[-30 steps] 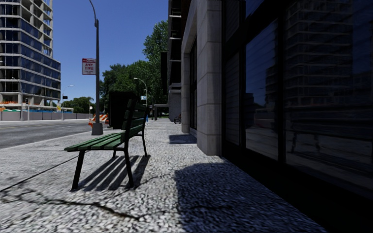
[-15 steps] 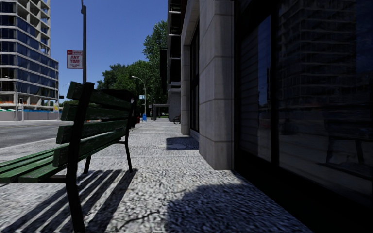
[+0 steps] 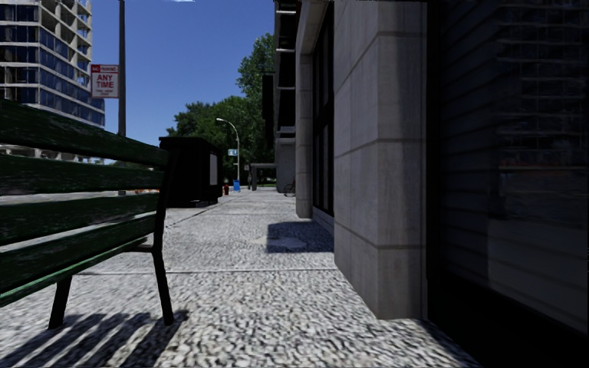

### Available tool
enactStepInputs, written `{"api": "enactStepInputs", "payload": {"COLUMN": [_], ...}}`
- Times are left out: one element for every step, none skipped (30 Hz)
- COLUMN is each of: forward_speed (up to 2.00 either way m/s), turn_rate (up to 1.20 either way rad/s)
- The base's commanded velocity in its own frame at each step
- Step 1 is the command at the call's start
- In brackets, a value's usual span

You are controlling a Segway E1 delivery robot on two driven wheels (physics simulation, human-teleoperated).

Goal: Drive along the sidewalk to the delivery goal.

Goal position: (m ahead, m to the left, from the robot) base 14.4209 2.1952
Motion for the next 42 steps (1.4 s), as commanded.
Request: {"api": "enactStepInputs", "payload": {"forward_speed": [2.0, 2.0, 2.0, 2.0, 2.0, 2.0, 2.0, 2.0, 2.0, 2.0, 2.0, 2.0, 2.0, 2.0, 2.0, 2.0, 2.0, 2.0, 2.0, 2.0, 2.0, 2.0, 2.0, 2.0, 2.0, 2.0, 2.0, 2.0, 2.0, 2.0, 2.0, 2.0, 2.0, 2.0, 2.0, 2.0, 2.0, 2.0, 2.0, 2.0, 2.0, 2.0], "turn_rate": [0.36, 0.36, 0.36, 0.36, 0.36, 0.36, 0.36, 0.35, 0.27, 0.27, 0.13, 0.0, 0.0, 0.0, 0.0, 0.0, 0.0, 0.0, 0.0, 0.0, 0.0, 0.0, 0.0, 0.0, 0.0, 0.0, 0.0, 0.0, 0.0, 0.0, 0.0, 0.0, 0.0, 0.0, 0.0, 0.0, 0.0, 0.0, 0.03, 0.05, 0.05, 0.05]}}
